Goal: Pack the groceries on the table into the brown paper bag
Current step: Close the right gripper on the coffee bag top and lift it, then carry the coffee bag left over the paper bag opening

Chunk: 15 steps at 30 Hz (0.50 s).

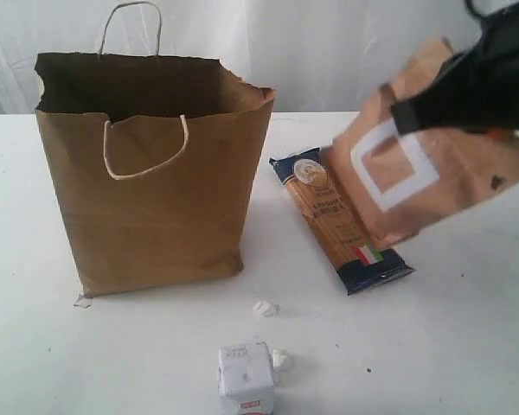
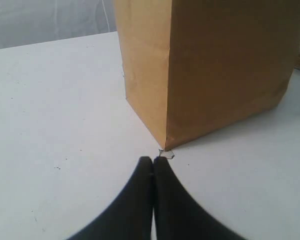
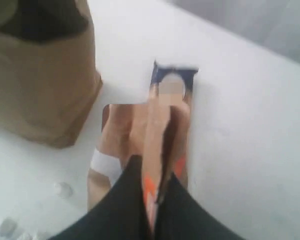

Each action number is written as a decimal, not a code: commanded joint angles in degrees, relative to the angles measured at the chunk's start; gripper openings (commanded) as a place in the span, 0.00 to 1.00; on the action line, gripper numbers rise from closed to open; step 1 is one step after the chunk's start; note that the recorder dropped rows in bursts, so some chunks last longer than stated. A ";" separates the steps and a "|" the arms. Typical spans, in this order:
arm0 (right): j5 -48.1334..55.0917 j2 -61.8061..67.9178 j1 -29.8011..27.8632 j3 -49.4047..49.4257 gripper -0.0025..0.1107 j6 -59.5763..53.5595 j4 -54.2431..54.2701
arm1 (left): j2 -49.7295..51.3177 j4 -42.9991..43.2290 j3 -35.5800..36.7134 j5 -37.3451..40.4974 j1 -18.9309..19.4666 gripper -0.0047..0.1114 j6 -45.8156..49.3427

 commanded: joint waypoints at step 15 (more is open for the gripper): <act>-33.31 -2.11 2.14 -7.94 0.02 -5.54 3.17 | -0.28 -0.28 0.23 0.11 0.30 0.04 -0.33</act>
